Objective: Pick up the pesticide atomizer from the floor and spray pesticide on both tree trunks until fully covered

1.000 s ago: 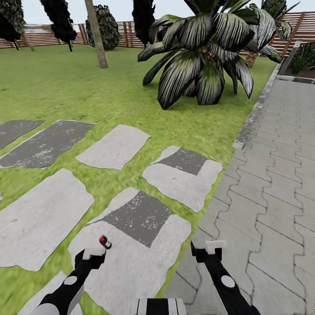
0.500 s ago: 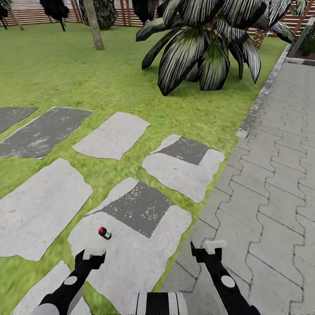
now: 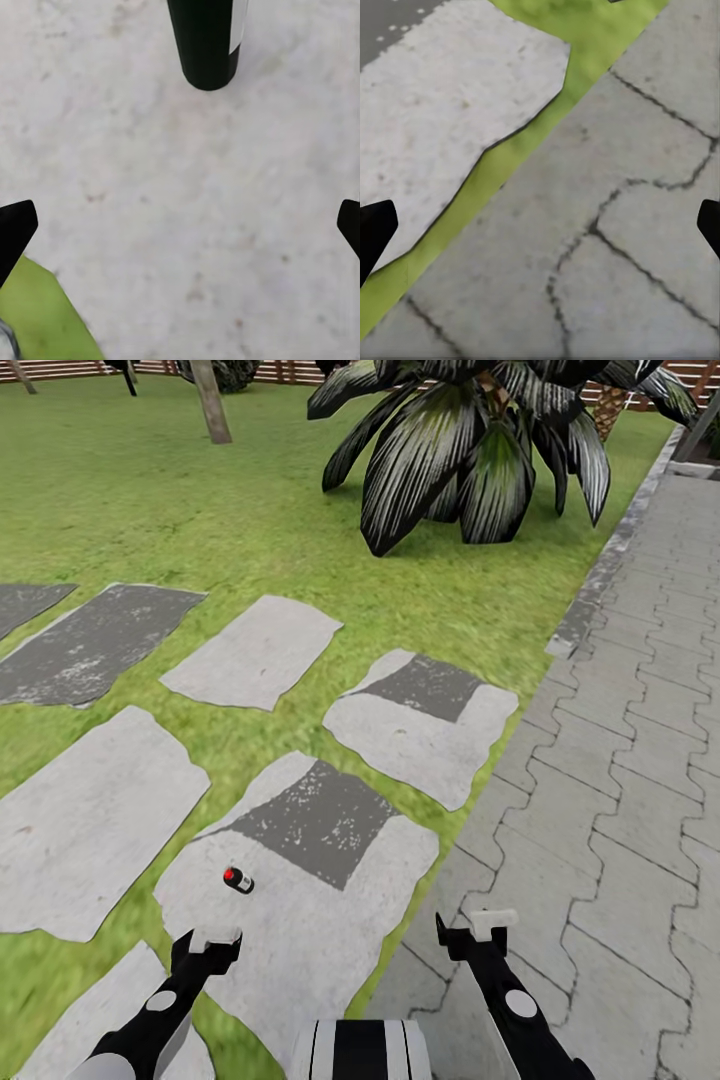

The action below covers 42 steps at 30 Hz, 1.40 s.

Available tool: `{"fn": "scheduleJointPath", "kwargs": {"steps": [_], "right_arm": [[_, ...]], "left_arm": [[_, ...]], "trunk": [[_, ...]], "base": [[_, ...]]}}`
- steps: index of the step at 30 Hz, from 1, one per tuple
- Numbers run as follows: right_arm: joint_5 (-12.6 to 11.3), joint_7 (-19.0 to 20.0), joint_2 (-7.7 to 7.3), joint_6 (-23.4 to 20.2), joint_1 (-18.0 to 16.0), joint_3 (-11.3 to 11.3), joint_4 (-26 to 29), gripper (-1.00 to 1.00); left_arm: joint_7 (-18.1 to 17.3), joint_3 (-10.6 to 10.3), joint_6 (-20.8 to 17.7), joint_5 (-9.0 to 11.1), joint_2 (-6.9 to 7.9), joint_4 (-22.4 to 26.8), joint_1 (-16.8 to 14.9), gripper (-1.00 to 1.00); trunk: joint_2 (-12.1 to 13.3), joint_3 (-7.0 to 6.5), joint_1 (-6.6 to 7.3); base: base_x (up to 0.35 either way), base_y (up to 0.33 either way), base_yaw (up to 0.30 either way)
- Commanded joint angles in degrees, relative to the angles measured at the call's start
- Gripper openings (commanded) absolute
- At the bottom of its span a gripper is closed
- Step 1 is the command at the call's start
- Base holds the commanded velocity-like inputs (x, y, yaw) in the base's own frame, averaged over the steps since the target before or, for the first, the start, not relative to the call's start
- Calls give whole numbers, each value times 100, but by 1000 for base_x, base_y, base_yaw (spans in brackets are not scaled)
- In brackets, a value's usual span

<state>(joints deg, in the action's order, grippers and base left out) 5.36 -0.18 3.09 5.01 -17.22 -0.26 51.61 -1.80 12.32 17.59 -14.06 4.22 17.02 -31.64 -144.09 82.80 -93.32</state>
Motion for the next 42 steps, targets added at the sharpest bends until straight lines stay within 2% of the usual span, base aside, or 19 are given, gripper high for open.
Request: {"fn": "scheduleJointPath", "kwargs": {"steps": [1,12,14,19,24,27,34,42], "right_arm": [[0,0,0,0,0,0,0,100],[8,0,-1,-1,0,3,0,100],[22,-7,-63,-6,4,5,-17,100],[28,-21,-14,-8,7,3,-19,100],[7,-26,-174,-1,7,15,-18,100],[2,-30,-204,-1,8,17,-12,100],[0,-35,-212,0,7,18,-2,100],[0,-35,-212,0,7,18,-2,100]], "left_arm": [[3,0,0,0,0,4,0,100],[57,18,-2,2,0,-9,0,100],[15,22,16,57,-9,-11,0,100],[27,38,16,52,-9,-7,0,100],[43,49,16,62,-9,-1,0,100],[54,51,16,87,-9,-2,0,100],[66,57,8,109,-10,-3,0,100],[66,54,16,359,-1,19,0,100]], "trunk": [[0,5,0],[0,12,0],[0,12,0],[0,12,0],[0,12,0],[0,12,0],[0,12,0],[0,12,0]], "base": [[10,0,0],[142,0,0],[0,0,0],[0,0,0],[0,-84,0],[0,-234,20],[5,-266,236],[124,-155,277]]}}
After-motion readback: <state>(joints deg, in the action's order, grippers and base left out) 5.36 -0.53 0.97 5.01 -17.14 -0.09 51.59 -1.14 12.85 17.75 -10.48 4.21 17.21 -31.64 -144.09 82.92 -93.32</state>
